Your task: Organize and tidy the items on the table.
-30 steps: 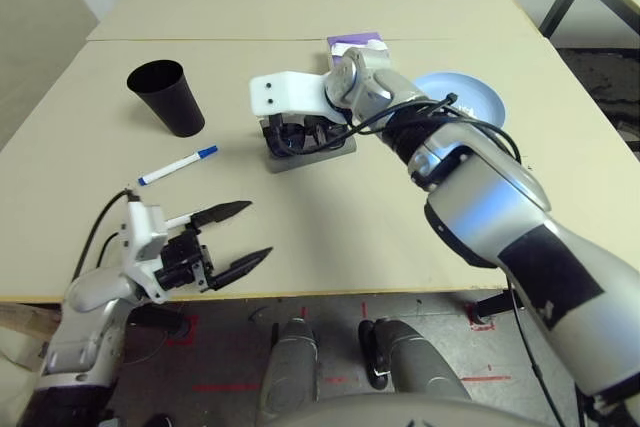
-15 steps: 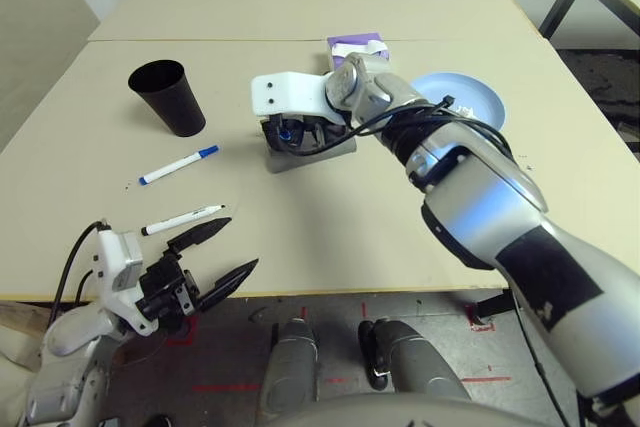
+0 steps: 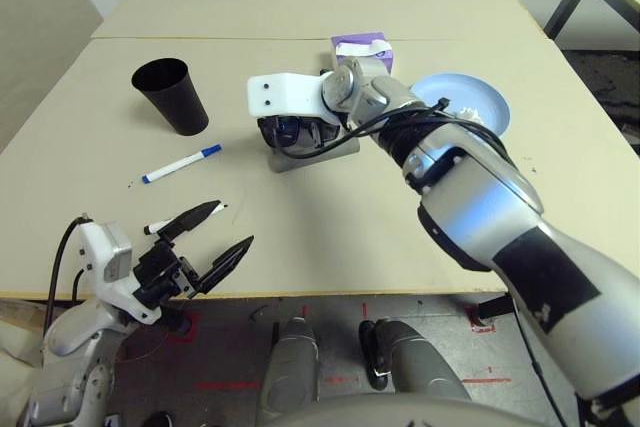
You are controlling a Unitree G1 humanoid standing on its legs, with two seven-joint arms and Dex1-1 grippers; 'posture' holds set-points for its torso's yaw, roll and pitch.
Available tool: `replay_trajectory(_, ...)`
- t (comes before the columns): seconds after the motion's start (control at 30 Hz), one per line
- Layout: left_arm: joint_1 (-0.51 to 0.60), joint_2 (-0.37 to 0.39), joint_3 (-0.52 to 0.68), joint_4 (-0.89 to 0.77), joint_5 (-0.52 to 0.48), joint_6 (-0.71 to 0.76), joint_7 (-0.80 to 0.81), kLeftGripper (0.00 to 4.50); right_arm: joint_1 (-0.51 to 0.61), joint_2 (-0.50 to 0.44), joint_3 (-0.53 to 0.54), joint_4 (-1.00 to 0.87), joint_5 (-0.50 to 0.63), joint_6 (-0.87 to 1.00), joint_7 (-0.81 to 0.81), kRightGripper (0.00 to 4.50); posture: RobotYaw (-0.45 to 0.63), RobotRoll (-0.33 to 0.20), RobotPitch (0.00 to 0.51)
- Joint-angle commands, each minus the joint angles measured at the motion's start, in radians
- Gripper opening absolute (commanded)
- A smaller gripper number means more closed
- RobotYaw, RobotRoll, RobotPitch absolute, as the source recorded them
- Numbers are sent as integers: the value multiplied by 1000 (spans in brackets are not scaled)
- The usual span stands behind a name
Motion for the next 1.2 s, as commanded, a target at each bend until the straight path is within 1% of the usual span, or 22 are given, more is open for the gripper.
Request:
replay_trajectory(0.03, 18, -6, 1, -11, -4, 12, 2, 4500, 25, -4, 7, 16, -26, -12, -12, 153, 130, 0, 185)
replay_trajectory(0.23, 11, -11, -5, -14, -3, 13, 2, 4500, 50, -2, 9, 21, -50, -9, -11, 152, 130, 0, 189)
replay_trajectory(0.47, 5, -10, -11, -17, 1, 18, -1, 4500, 62, -6, 5, 21, -66, -1, 29, 152, 124, 0, 190)
replay_trajectory(0.83, -1, -31, -30, 71, 30, -45, -51, 4500, 53, -12, -11, 13, -55, 16, 100, 152, 111, 0, 186)
replay_trajectory(0.9, -4, -33, -31, 88, 33, -57, -59, 4500, 49, -13, -17, 11, -52, 17, 91, 902, 108, 0, 184)
replay_trajectory(0.93, -6, -34, -31, 98, 34, -63, -63, 4500, 46, -13, -18, 11, -52, 16, 90, 1120, 108, 0, 183)
replay_trajectory(1.03, -16, -35, -31, 129, 38, -77, -75, 4500, 42, -14, -20, 12, -54, 16, 89, 2066, 103, 0, 180)
replay_trajectory(1.07, -21, -35, -31, 142, 39, -82, -80, 4500, 40, -15, -20, 12, -54, 15, 89, 2441, 101, 0, 179)
replay_trajectory(1.1, -25, -35, -31, 151, 40, -85, -83, 4500, 39, -15, -20, 12, -55, 14, 88, 2667, 101, 0, 179)
replay_trajectory(1.2, -41, -34, -35, 186, 46, -96, -95, 4500, 37, -20, -19, 14, -58, 12, 86, 3590, 91, 0, 174)
